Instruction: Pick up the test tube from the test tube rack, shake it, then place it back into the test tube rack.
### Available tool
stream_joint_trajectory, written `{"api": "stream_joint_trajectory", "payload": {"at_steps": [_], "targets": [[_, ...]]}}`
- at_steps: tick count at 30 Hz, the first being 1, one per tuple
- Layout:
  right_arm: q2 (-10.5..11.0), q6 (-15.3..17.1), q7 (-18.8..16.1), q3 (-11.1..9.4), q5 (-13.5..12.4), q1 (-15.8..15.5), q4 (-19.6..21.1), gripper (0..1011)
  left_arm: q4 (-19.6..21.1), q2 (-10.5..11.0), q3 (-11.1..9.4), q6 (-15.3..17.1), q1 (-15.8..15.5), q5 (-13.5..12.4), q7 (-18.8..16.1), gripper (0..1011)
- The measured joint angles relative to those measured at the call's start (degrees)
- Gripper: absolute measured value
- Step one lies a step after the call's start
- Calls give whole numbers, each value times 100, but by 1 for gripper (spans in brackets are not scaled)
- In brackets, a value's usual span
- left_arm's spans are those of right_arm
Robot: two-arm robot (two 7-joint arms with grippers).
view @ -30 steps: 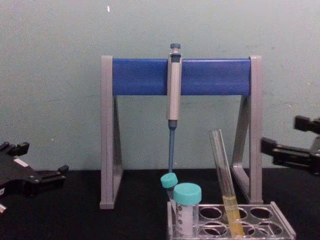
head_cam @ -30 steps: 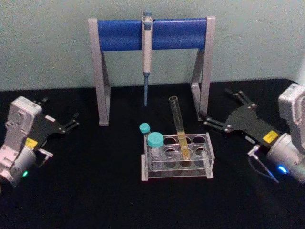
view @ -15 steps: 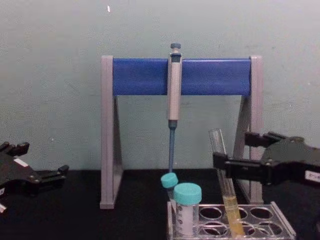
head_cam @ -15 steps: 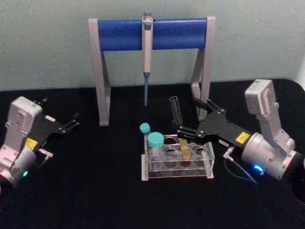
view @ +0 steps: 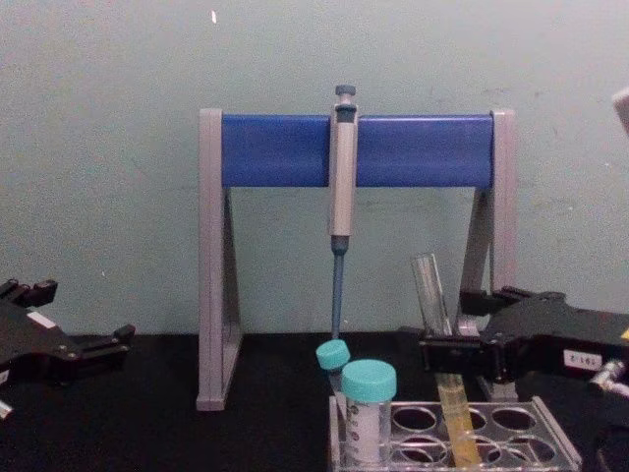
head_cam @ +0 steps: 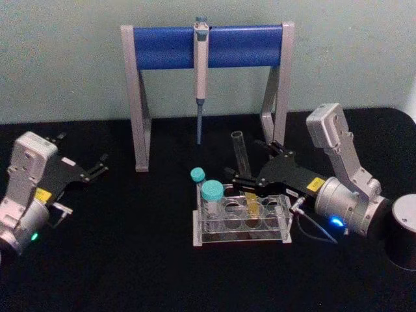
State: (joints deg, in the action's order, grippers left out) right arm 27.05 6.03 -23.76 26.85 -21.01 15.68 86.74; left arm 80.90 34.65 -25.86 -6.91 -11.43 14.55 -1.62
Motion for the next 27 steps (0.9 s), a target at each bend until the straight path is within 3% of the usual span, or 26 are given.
{"api": "stream_joint_trajectory", "payload": {"at_steps": [9,22,27], "targets": [[-124,82,-100,-70,89,51,-133,1000,0,0,0,0,0,0,0,1002],[-125,71,-105,-74,95,48,-135,1000,0,0,0,0,0,0,0,1001],[-123,72,-102,-71,93,48,-134,902,0,0,0,0,0,0,0,1002]]}}
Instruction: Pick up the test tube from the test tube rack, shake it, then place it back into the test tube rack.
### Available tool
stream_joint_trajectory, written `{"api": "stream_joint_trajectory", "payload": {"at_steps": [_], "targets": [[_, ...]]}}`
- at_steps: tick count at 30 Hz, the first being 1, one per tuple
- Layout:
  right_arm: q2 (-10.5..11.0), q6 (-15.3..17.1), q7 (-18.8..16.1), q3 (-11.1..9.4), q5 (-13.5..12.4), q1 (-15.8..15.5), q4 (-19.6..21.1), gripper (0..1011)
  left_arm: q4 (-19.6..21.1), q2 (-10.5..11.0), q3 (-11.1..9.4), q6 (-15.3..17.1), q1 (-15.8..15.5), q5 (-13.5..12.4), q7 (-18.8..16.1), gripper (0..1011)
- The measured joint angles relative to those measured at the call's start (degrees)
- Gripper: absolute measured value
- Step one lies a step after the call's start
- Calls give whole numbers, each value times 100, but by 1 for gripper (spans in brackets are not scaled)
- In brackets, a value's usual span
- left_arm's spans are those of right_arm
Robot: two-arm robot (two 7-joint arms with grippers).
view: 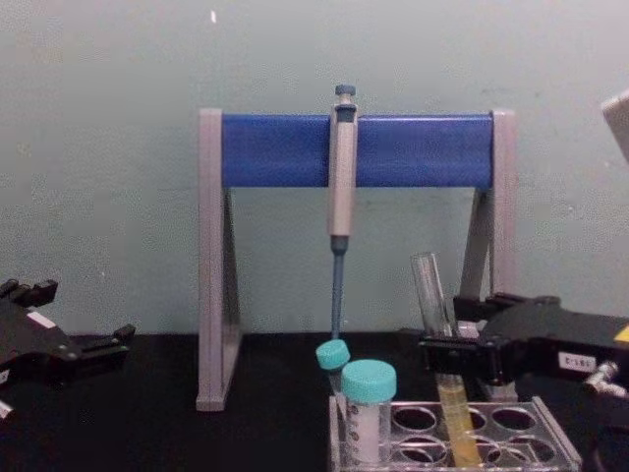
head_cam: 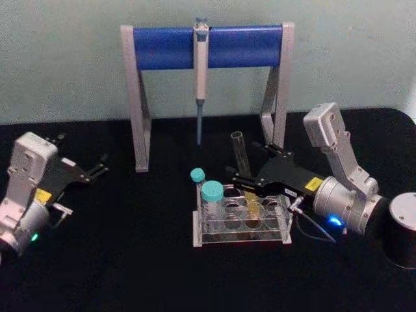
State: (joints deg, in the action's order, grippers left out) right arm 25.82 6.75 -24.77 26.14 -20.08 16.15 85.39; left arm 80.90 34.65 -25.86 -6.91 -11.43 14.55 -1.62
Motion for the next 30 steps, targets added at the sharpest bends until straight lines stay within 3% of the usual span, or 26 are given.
{"api": "stream_joint_trajectory", "payload": {"at_steps": [8,20,30], "targets": [[3,2,5,4,-4,0,3,683,0,0,0,0,0,0,0,1001],[5,2,6,5,-11,0,6,257,0,0,0,0,0,0,0,1001],[5,2,6,5,-13,0,6,228,0,0,0,0,0,0,0,1001]]}}
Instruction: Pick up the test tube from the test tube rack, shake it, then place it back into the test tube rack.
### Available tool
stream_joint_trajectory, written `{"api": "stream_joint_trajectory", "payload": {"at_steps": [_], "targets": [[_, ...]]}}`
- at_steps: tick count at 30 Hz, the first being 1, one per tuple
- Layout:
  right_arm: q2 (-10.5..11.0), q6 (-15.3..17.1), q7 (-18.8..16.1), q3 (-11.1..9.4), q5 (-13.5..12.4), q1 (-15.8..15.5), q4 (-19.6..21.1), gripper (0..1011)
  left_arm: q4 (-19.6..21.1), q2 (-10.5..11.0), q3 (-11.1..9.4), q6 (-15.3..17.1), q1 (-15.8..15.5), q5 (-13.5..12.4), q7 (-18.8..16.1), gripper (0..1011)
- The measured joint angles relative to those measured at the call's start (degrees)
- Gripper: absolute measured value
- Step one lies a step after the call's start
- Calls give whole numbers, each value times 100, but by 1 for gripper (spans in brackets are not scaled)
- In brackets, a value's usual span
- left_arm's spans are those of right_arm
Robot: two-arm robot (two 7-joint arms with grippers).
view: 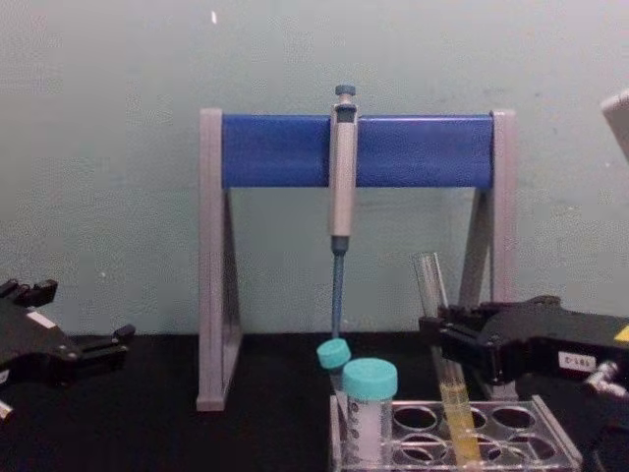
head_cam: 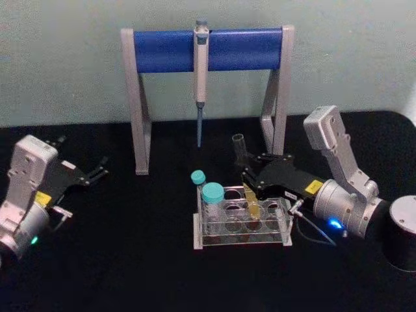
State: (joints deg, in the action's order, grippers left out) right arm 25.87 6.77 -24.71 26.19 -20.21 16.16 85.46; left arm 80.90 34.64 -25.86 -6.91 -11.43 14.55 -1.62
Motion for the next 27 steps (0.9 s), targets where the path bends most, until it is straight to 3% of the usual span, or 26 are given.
{"api": "stream_joint_trajectory", "payload": {"at_steps": [6,17,20,21,25,27], "targets": [[0,-14,-23,-24,-6,-18,8,228,0,0,0,0,0,0,0,1001],[84,-303,-248,-497,-609,-259,487,228,0,0,0,0,0,0,0,1001],[97,-520,-248,-666,-773,-340,629,228,0,0,0,0,0,0,0,1001],[83,-726,-229,-756,-831,-392,688,228,0,0,0,0,0,0,0,1001],[-17,-1283,-113,-956,-847,-487,732,229,0,0,0,0,0,0,0,1001],[-34,-1337,-103,-978,-845,-492,730,229,0,0,0,0,0,0,0,1001]]}}
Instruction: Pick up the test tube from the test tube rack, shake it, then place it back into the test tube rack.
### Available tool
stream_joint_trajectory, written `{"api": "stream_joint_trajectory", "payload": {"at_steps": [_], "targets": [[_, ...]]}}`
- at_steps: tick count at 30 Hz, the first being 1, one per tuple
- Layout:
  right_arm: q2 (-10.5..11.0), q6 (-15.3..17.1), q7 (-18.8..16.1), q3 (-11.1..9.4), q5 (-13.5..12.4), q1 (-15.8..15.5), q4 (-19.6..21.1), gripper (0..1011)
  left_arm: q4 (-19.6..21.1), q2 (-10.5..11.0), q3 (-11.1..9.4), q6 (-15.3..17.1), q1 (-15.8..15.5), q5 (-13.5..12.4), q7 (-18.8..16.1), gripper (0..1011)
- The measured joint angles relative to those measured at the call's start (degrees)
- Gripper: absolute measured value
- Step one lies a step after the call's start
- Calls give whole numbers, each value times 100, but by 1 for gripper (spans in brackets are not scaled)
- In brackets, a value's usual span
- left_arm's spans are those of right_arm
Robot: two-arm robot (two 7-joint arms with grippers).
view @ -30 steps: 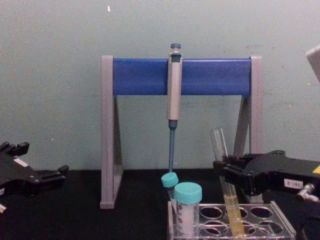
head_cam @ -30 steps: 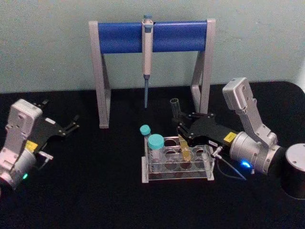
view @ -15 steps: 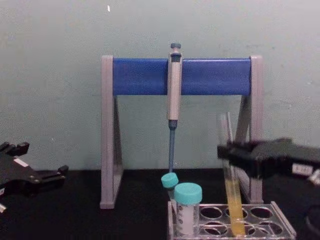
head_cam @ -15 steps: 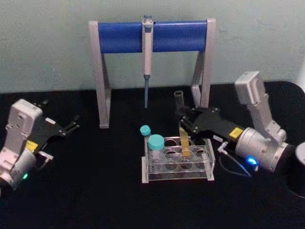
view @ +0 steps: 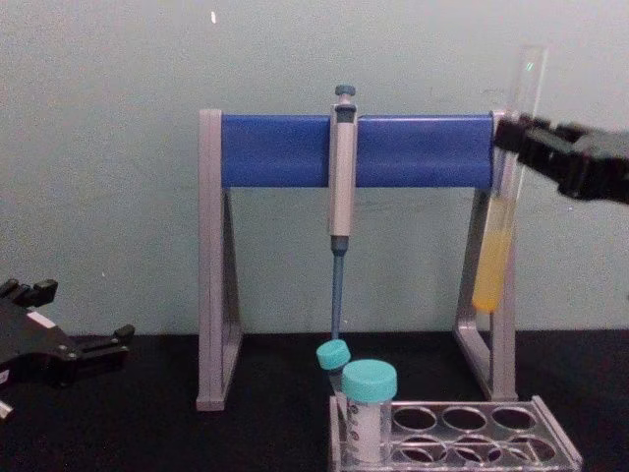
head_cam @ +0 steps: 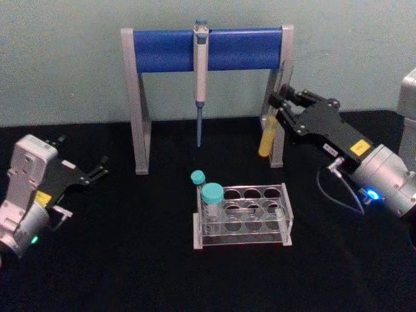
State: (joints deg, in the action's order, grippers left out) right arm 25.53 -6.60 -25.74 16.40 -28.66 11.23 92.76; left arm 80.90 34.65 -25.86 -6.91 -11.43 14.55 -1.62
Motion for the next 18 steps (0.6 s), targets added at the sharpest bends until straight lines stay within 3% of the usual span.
{"api": "stream_joint_trajectory", "payload": {"at_steps": [6,18], "targets": [[-80,-205,48,-71,113,-21,-49,228,0,0,0,0,0,0,0,1001],[-147,-241,19,-91,221,-22,-93,228,1,0,0,0,0,0,0,1001]]}}
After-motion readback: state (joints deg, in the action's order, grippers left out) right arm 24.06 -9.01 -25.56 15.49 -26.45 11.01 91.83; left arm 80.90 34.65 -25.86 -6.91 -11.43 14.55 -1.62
